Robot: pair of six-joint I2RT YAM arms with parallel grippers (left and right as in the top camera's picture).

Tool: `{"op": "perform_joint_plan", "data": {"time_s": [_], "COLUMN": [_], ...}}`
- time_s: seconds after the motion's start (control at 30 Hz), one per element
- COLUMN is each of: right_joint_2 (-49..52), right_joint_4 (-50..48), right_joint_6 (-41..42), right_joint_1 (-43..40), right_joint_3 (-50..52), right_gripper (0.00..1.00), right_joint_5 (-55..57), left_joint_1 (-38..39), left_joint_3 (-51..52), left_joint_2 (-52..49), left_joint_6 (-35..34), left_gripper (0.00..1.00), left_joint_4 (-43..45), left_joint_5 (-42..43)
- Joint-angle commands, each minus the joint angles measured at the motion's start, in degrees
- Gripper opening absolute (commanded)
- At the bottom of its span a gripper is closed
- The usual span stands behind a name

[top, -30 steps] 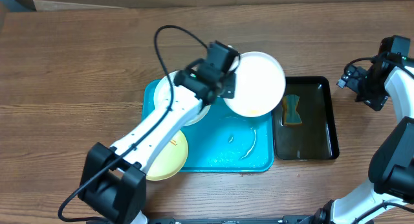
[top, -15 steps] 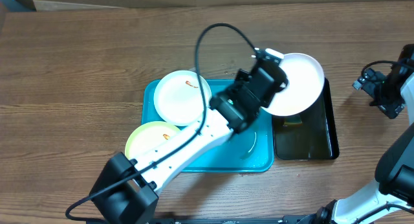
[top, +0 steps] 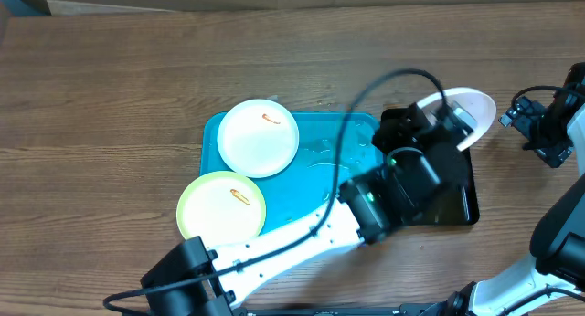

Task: Clean dirty plates on tray and stack at the side
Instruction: 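Lift the white plate with the left gripper and carry it left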

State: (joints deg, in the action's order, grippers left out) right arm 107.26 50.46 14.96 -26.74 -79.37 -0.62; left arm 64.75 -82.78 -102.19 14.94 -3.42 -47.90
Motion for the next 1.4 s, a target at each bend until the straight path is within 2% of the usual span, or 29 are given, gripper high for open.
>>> {"op": "perform_joint_plan", "data": {"time_s": [0.0,0.23,0.33,0.43,0.53,0.63,0.8,0.93,0.97,1.03,1.1,1.13,1.17,1.27,1.37], "right_joint_2": [-0.5,-0.5,-0.5,-0.5,-0.5,-0.5,-0.5,-0.5,-0.5,-0.5,-0.5,-0.5,-0.5,-0.5,-0.5], "right_joint_4": [-0.3,-0.3,-0.3,-0.3,-0.3,-0.3,-0.3,-0.3,-0.3,-0.3,-0.3,-0.3,-0.3,-0.3,-0.3], "right_joint_6": [0.3,0.3,0.3,0.3,0.3,0.3,0.3,0.3,0.3,0.3,0.3,0.3,0.3,0.3,0.3], "right_joint_1": [0.0,0.0,0.0,0.0,0.0,0.0,0.0,0.0,0.0,0.0,0.0,0.0,0.0,0.0,0.0], "right_joint_3": [0.3,0.3,0.3,0.3,0.3,0.3,0.3,0.3,0.3,0.3,0.3,0.3,0.3,0.3,0.3], "right_gripper": [1.00,1.00,1.00,1.00,1.00,1.00,1.00,1.00,1.00,1.00,1.00,1.00,1.00,1.00,1.00], "right_joint_5": [0.6,0.6,0.5,0.6,0.6,0.5,0.6,0.5,0.5,0.5,0.5,0.6,0.5,0.5,0.5], "left_joint_1": [2.3,3.9,3.9,3.6,3.1,2.1,-3.6,-12.3,-16.9,-22.8,-30.3,-38.1,-43.0,-54.1,-65.1], "left_joint_3": [-1.3,-1.3,-1.3,-1.3,-1.3,-1.3,-1.3,-1.3,-1.3,-1.3,-1.3,-1.3,-1.3,-1.3,-1.3], "left_joint_2": [-0.5,-0.5,-0.5,-0.5,-0.5,-0.5,-0.5,-0.5,-0.5,-0.5,-0.5,-0.5,-0.5,-0.5,-0.6], "left_joint_6": [9.0,14.9,13.9,9.7,1.4,-9.3,-31.2,-38.7,-40.3,-41.9,-43.5,-44.6,-44.8,-44.7,-43.5], "left_gripper": [0.04,0.04,0.04,0.04,0.04,0.04,0.04,0.04,0.04,0.04,0.04,0.04,0.04,0.04,0.04], "left_joint_4": [2.4,7.5,8.3,7.1,3.2,-4.3,-18.0,-21.5,-21.8,-22.2,-22.7,-23.6,-24.4,-28.2,-33.1], "left_joint_5": [-10.0,-12.7,-12.7,-12.7,-11.8,-6.4,14.4,32.1,40.5,50.5,61.8,71.1,75.0,77.3,74.0]}}
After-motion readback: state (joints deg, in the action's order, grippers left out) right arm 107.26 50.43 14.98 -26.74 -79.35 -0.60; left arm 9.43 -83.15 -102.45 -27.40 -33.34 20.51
